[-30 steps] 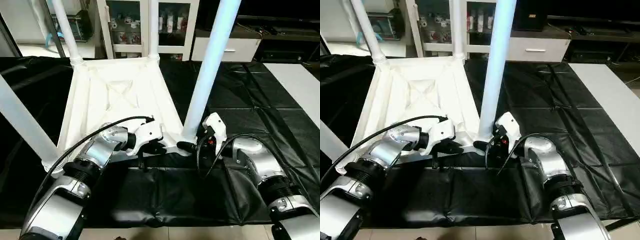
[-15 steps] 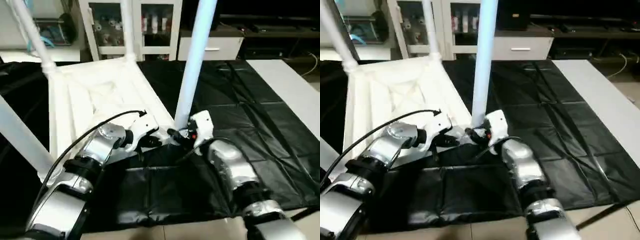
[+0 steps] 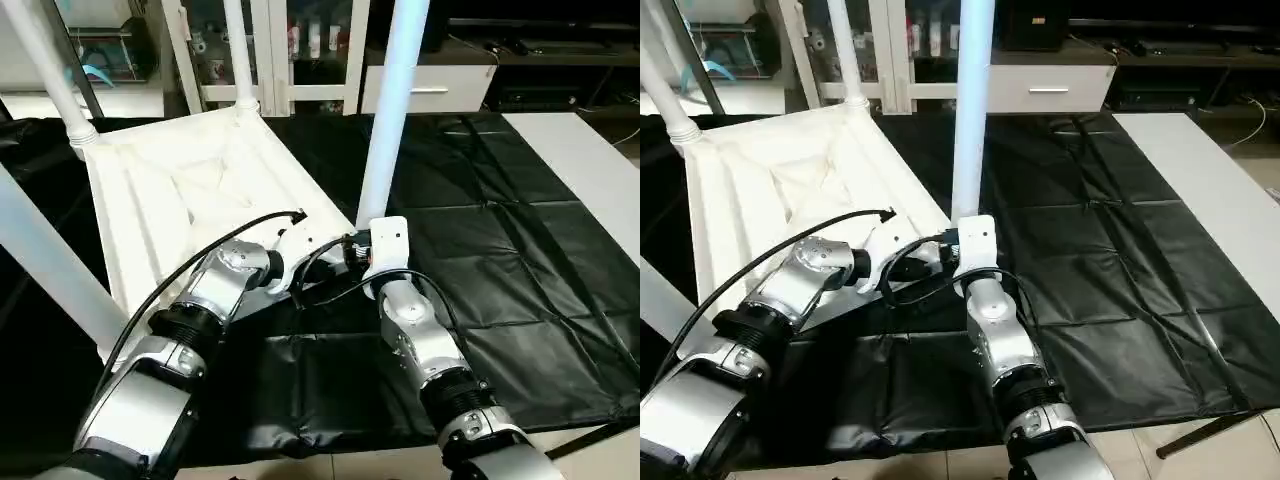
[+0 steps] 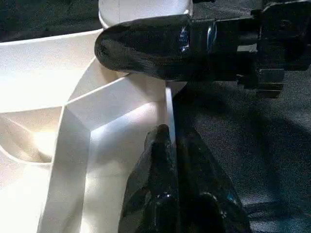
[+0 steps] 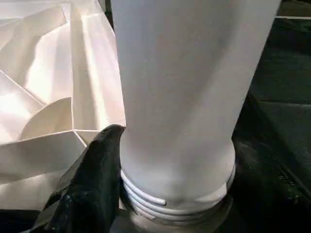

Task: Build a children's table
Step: Rotate leg to tighten

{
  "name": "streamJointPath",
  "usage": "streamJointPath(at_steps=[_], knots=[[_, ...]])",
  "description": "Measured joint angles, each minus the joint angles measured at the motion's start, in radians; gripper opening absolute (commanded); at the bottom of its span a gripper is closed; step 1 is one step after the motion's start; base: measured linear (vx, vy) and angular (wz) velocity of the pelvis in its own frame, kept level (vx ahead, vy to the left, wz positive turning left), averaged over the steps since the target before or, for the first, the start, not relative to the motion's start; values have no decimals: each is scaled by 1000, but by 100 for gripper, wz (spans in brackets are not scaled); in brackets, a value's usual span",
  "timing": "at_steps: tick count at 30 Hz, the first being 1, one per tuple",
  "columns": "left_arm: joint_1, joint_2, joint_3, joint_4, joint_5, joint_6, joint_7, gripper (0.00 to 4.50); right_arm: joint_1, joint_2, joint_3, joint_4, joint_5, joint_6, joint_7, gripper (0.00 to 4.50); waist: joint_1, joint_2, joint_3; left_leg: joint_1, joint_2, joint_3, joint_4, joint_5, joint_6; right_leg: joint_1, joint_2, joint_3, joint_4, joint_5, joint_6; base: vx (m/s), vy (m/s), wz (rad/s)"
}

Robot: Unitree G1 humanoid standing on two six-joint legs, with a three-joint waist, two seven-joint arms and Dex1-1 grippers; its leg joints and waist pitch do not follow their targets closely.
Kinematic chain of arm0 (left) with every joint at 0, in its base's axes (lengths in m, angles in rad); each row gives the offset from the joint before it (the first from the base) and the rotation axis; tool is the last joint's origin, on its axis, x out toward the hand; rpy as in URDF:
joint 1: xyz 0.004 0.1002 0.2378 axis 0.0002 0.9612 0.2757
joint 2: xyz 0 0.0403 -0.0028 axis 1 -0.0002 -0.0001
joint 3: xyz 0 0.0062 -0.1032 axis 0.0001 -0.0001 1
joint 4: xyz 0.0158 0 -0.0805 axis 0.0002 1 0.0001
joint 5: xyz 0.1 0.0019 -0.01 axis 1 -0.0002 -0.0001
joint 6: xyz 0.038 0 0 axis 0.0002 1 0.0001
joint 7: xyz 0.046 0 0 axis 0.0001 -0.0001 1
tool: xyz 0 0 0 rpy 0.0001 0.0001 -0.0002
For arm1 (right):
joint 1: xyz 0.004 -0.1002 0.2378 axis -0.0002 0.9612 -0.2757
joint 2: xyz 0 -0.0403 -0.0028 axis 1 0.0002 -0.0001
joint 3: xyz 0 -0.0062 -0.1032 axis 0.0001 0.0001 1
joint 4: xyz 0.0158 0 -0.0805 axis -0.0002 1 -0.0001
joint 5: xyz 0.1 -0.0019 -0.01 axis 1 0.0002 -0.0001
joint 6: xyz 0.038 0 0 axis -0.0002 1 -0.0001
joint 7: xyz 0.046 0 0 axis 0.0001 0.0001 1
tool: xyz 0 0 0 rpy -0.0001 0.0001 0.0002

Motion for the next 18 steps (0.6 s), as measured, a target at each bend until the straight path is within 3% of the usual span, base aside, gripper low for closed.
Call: streamJointPath(at_steps=[2,5,7,9,11,13,15,18], knots=[[-3,-2,0,4,0,0,1,0,0,2,-7,0,14,-2,1,275,2,0,0,0,0,0,0,0,0,0,0,0,0,0,0,0,0,0],[-3,-2,0,5,0,-2,1,0,1,-7,-8,-3,33,-3,24,347,3,0,0,0,0,0,0,0,0,0,0,0,0,0,0,0,0,0],[-4,-6,-6,4,0,-6,-11,0,7,-37,-11,-23,45,-1,65,350,9,1,1,0,0,0,0,0,0,0,0,0,0,0,0,0,0,0],[0,-6,-17,-6,-1,-22,-46,0,9,-93,-17,-70,67,6,147,384,28,3,2,-1,0,1,0,0,1,0,-1,0,0,0,0,0,0,0],[3,1,-25,-13,-2,-34,-64,0,10,-162,-18,-125,95,35,278,392,39,3,2,-1,0,2,1,-1,2,1,-1,1,0,0,0,0,0,0],[7,5,-27,-16,-4,-34,-76,0,14,-192,-16,-139,111,55,355,403,41,4,2,0,0,3,1,-1,2,1,-1,1,0,0,0,0,0,0],[32,32,-38,-54,-14,-42,-129,0,18,-303,39,-150,132,64,571,429,46,5,2,0,0,3,2,-1,2,1,-1,0,0,0,0,0,0,0],[48,55,-43,-77,-27,-45,-192,0,16,-359,53,-143,151,66,736,446,47,5,2,0,2,3,3,-1,2,2,-1,-1,1,0,0,0,0,0]])
